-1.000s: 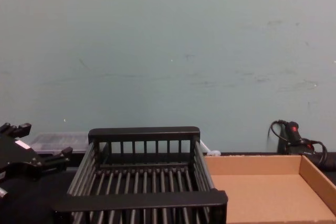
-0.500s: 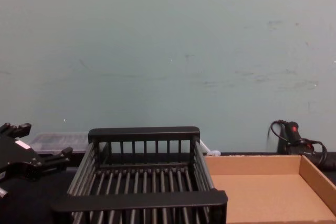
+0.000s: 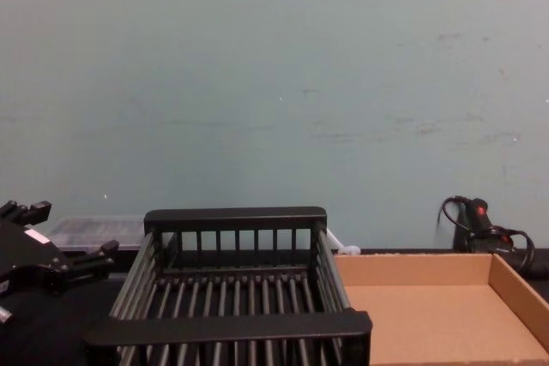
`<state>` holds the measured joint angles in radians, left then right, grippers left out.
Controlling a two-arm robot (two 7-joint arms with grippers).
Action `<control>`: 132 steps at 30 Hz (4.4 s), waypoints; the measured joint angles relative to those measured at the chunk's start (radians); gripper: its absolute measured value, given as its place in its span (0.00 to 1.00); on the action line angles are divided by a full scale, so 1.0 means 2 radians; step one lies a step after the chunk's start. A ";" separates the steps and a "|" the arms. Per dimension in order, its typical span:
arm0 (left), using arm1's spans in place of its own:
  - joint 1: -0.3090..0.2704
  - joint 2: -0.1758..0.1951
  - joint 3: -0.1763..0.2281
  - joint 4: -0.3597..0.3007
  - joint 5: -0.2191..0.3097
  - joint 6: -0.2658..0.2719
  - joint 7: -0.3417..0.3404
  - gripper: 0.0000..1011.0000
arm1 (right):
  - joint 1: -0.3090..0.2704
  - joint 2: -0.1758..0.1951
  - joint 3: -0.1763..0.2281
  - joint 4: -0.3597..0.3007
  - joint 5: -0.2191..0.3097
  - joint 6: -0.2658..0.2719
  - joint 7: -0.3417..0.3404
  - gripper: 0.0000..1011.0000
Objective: Pick up the white tape and place it into the black box , Pick up the silver tape and place it into the brown box.
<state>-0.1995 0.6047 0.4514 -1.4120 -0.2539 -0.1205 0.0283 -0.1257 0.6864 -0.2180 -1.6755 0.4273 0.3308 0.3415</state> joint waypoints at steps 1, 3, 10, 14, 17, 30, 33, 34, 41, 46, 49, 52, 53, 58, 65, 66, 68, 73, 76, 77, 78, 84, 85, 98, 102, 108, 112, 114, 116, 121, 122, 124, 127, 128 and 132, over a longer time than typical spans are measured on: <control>0.000 0.000 0.000 0.000 0.000 0.000 0.000 0.99 | 0.000 -0.001 0.000 0.000 0.000 0.000 0.000 0.99; 0.000 0.000 0.000 0.000 0.000 0.000 0.000 0.99 | 0.001 -0.002 0.001 0.001 -0.002 0.002 0.001 0.99; 0.000 0.000 0.000 0.000 0.000 0.000 0.000 0.99 | 0.000 -0.005 0.004 0.001 -0.003 0.005 0.005 0.99; 0.000 0.000 0.000 0.000 0.000 0.000 0.000 0.99 | 0.001 -0.005 0.004 0.003 -0.005 0.006 0.008 0.99; 0.000 0.000 0.000 0.000 0.000 0.000 0.000 0.99 | 0.002 -0.005 0.004 0.004 -0.005 0.007 0.011 0.99; 0.000 0.000 0.000 0.000 0.000 0.000 0.000 0.99 | 0.003 -0.005 0.003 0.005 -0.007 0.006 0.015 0.99; 0.000 0.000 0.000 0.000 0.000 0.000 0.000 0.99 | 0.003 -0.005 0.003 0.005 -0.007 0.006 0.015 0.99; 0.000 0.000 0.000 0.000 0.000 0.000 0.000 0.99 | 0.003 -0.005 0.003 0.005 -0.007 0.006 0.015 0.99; 0.000 0.000 0.000 0.000 0.000 0.000 0.000 0.99 | 0.003 -0.004 0.003 0.005 -0.007 0.006 0.015 0.99; 0.000 0.000 0.000 0.000 0.000 0.000 0.000 0.99 | 0.003 -0.004 0.003 0.005 -0.007 0.006 0.015 0.99; 0.000 0.000 0.000 0.000 0.000 0.000 0.000 0.99 | 0.003 -0.004 0.003 0.005 -0.007 0.006 0.015 0.99; 0.000 0.000 0.000 0.000 0.000 0.000 0.000 0.99 | 0.003 -0.004 0.003 0.005 -0.007 0.006 0.014 0.99; 0.000 0.000 0.000 0.000 0.000 0.000 0.000 0.99 | 0.003 -0.004 0.003 0.005 -0.007 0.006 0.014 0.98; 0.000 0.000 0.000 0.000 0.000 0.000 0.000 0.99 | 0.003 -0.004 0.003 0.005 -0.007 0.006 0.014 0.86; 0.000 0.000 0.000 0.000 0.000 0.000 0.000 0.99 | 0.003 -0.004 0.003 0.005 -0.007 0.006 0.014 0.70; 0.000 0.000 0.000 0.000 0.000 0.000 0.000 0.99 | 0.003 -0.004 0.003 0.005 -0.007 0.006 0.014 0.64; 0.000 0.000 0.000 0.000 0.000 0.000 0.000 0.99 | 0.003 -0.004 0.003 0.005 -0.007 0.006 0.014 0.60; 0.000 0.000 0.000 0.000 0.000 0.000 0.000 0.99 | 0.003 -0.004 0.003 0.005 -0.007 0.006 0.014 0.41; 0.000 0.000 0.000 0.000 0.000 0.000 0.000 0.99 | 0.003 -0.004 0.003 0.005 -0.007 0.006 0.014 0.33; 0.000 0.000 0.000 0.000 0.000 0.000 0.000 0.99 | 0.003 -0.004 0.003 0.005 -0.007 0.006 0.014 0.30; 0.000 0.000 0.000 0.000 0.000 0.000 0.000 0.99 | 0.003 -0.004 0.003 0.005 -0.007 0.006 0.014 0.27; 0.000 0.000 0.000 0.000 0.000 0.000 0.000 0.99 | 0.003 -0.004 0.003 0.005 -0.007 0.006 0.014 0.10; 0.000 0.000 0.000 0.000 0.000 0.000 0.000 0.99 | 0.003 -0.004 0.003 0.005 -0.007 0.006 0.014 0.09; 0.000 0.000 0.000 0.000 0.000 0.000 0.000 0.99 | 0.003 -0.004 0.003 0.005 -0.007 0.006 0.014 0.09; 0.000 0.000 0.000 0.000 0.000 0.000 0.000 0.99 | 0.002 -0.003 0.003 0.004 -0.007 0.004 0.016 0.09; 0.000 0.000 0.000 0.000 0.000 0.000 0.000 0.99 | 0.001 0.003 0.006 -0.006 -0.001 -0.002 0.029 0.09; 0.000 0.000 0.000 0.000 0.000 0.000 0.000 0.99 | 0.000 0.007 0.009 -0.015 0.007 -0.005 0.035 0.09; 0.000 0.000 0.000 0.000 0.000 0.000 0.000 0.99 | 0.001 0.009 0.012 -0.021 0.012 -0.007 0.037 0.09; 0.000 0.000 0.000 0.000 0.000 0.000 0.000 0.99 | 0.004 0.010 0.014 -0.026 0.015 -0.010 0.036 0.09; 0.000 0.000 0.000 0.000 0.000 0.000 0.000 0.99 | 0.018 0.009 0.015 -0.027 0.019 -0.012 0.033 0.09; 0.000 0.000 0.000 0.000 0.000 0.000 0.000 0.99 | 0.024 0.008 0.015 -0.025 0.019 -0.014 0.030 0.09; 0.000 0.000 0.000 0.000 0.000 0.000 0.000 0.99 | 0.031 0.006 0.013 -0.022 0.018 -0.015 0.028 0.09; 0.000 0.000 0.000 0.000 0.000 0.000 0.000 0.99 | 0.048 0.001 0.009 -0.016 0.012 -0.019 0.024 0.09; 0.000 0.000 0.000 0.000 0.000 0.000 0.000 0.99 | 0.053 0.000 0.007 -0.014 0.010 -0.020 0.023 0.09; 0.000 0.000 0.000 0.000 0.000 0.000 0.000 0.99 | 0.081 -0.010 -0.002 -0.001 -0.001 -0.028 0.023 0.09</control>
<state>-0.1995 0.6047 0.4514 -1.4120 -0.2539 -0.1205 0.0283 0.0359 0.6662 -0.2226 -1.6771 0.4261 0.2748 0.3865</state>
